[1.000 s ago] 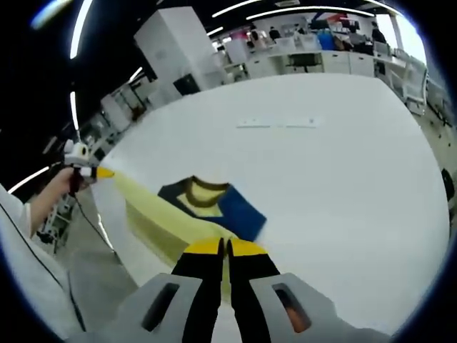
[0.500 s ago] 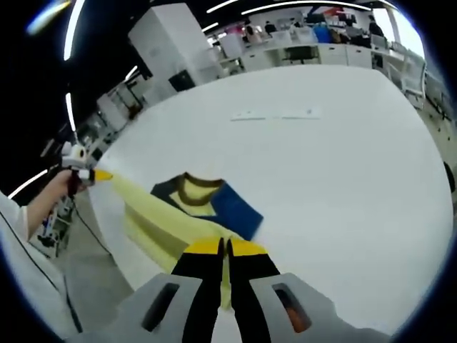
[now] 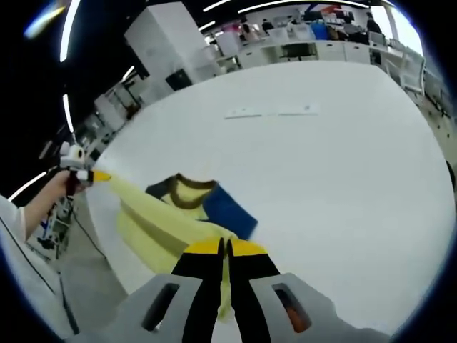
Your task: Fold the garment on the visible template until the final outline fits inside the template.
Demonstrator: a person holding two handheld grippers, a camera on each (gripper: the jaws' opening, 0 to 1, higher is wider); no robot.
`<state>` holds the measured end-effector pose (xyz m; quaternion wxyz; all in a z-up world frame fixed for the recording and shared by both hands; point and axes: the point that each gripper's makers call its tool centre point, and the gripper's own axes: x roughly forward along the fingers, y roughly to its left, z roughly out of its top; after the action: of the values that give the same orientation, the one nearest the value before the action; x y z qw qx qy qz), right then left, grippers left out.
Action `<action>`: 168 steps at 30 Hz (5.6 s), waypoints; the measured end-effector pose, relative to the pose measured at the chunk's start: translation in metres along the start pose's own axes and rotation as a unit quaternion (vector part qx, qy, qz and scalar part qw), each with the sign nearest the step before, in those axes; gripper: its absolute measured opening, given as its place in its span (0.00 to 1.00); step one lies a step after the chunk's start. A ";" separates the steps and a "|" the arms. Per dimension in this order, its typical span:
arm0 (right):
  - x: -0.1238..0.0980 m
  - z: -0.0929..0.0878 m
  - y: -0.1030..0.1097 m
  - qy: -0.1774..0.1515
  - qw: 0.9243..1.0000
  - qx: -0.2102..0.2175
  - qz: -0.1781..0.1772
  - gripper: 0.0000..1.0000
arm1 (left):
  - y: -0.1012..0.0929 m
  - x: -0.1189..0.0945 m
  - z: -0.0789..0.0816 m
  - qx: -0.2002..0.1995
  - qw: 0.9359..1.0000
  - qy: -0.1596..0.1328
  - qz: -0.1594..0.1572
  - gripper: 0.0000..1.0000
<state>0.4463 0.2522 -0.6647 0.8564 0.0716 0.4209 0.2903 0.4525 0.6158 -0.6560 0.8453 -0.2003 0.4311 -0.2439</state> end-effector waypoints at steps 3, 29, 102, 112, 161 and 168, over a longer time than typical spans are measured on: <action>0.004 0.000 -0.002 0.002 1.000 0.001 -0.001 0.03 | 0.002 0.004 0.000 -0.001 1.000 0.002 0.003 0.00; 0.052 -0.006 -0.035 0.034 0.999 0.012 -0.015 0.03 | 0.037 0.043 -0.005 -0.005 0.999 0.033 0.029 0.00; 0.070 -0.019 -0.059 0.058 0.997 -0.031 -0.043 0.06 | 0.064 0.056 -0.022 0.056 0.992 0.087 0.074 0.00; 0.060 -0.019 -0.046 0.052 0.997 -0.034 -0.038 0.13 | 0.054 0.042 -0.023 0.072 0.992 0.079 0.072 0.00; -0.049 -0.041 0.049 -0.015 0.998 -0.059 0.009 0.70 | 0.008 -0.069 -0.059 0.099 0.992 0.015 0.080 0.51; -0.065 -0.048 0.067 -0.017 0.997 -0.072 0.020 0.76 | -0.005 -0.084 -0.071 0.113 0.991 0.011 0.066 0.61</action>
<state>0.3493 0.2651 -0.6265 0.8605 0.0229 0.3827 0.3354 0.3501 0.6524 -0.6390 0.8721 -0.0713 0.4223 -0.2368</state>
